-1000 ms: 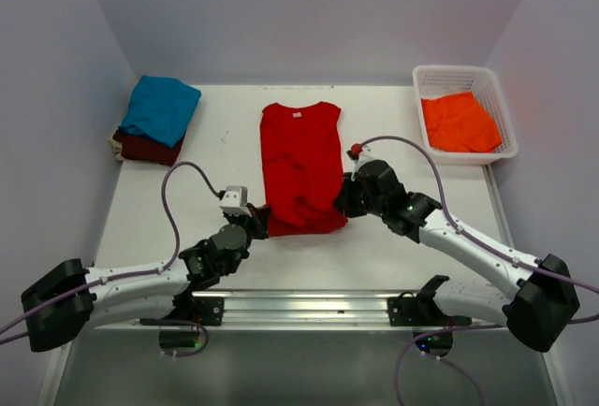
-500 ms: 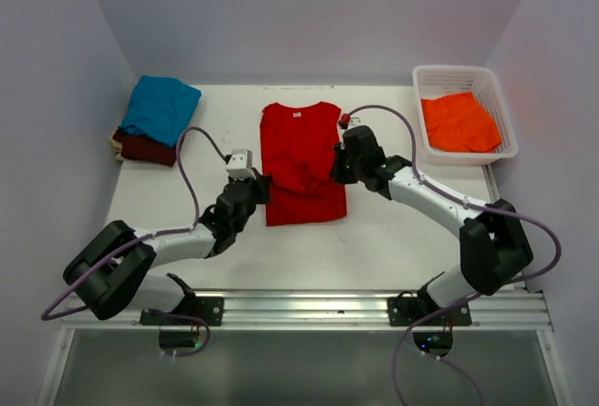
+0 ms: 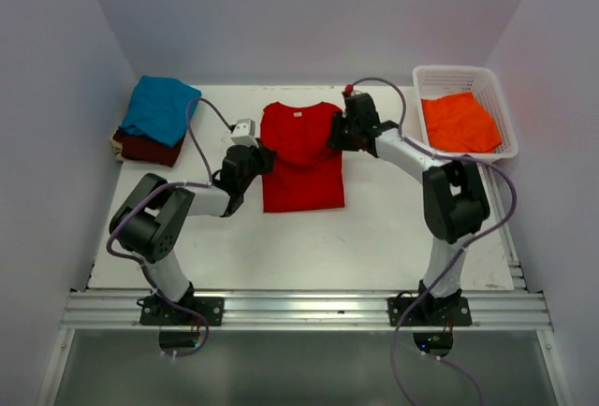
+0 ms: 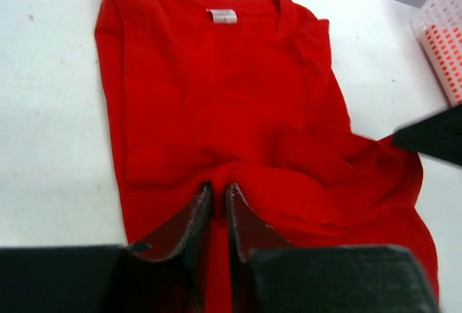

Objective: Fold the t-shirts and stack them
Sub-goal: Fold the folded rectangular tshirt in 1/3 of the way

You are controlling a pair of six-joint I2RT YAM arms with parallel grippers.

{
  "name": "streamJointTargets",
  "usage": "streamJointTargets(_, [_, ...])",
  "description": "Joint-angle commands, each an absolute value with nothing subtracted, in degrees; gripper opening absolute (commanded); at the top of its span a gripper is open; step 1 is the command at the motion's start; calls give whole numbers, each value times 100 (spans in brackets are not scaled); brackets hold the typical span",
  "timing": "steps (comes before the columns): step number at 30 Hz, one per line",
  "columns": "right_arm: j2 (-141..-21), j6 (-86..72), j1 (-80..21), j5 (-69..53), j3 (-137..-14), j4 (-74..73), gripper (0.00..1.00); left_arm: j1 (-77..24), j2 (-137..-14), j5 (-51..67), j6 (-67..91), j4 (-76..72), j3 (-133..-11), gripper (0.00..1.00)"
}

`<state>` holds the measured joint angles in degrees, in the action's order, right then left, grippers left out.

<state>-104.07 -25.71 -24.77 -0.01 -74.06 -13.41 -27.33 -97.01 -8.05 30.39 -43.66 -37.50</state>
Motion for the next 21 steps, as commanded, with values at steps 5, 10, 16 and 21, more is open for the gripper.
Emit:
streamJointTargets(5, [-11892,-2347,-2065,-282,-10019,-2013,76,-2048,-10082,-334,3129,-4439,-4843,100])
streamJointTargets(10, [-11339,-2206,-2048,-18,-9371,-1873,78,-2021,-9230,-396,3225,-4386,-4228,100])
streamJointTargets(16, [-10407,-2381,-2039,-131,-8036,-1565,76,-2039,-8693,595,3287,-4237,-3675,100])
streamJointTargets(21, [-9793,-2609,-2039,-596,-7252,-1319,56,-2048,-8613,1624,3260,-3955,-3490,100])
